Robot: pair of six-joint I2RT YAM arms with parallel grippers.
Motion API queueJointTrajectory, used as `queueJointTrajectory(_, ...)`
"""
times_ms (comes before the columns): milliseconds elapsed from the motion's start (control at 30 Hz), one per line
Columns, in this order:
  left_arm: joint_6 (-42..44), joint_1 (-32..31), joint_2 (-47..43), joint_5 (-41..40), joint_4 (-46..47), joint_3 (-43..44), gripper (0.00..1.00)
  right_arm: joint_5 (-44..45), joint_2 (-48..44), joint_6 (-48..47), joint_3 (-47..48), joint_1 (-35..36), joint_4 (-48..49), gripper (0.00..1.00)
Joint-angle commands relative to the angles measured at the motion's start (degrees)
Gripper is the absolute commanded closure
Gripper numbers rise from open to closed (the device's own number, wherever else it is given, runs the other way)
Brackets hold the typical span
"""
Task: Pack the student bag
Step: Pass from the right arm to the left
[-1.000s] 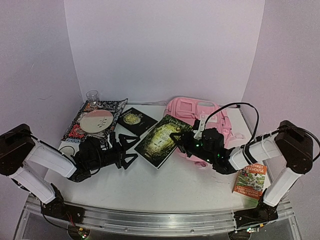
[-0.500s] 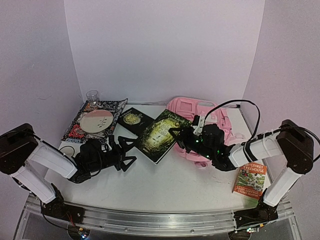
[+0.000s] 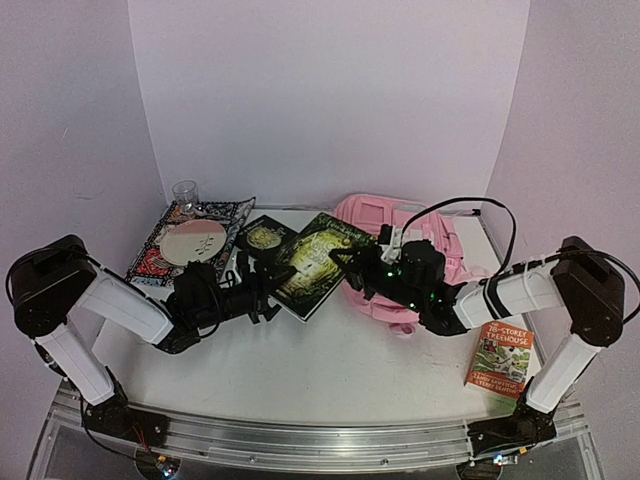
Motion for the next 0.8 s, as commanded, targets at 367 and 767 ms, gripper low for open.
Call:
queueJointTrajectory(367,-0.6,3.3,-0.3,1.2,7.9,0.0,1.00,-0.9,-0.2,-5.8,-5.8,-0.5,45.1,0.84)
queueJointTrajectory(767,3.3,9.3,-1.5,6.1,7.8,-0.9,1.00,-6.8,-3.0,-16.9,-11.0,-2.1,29.1,0.29)
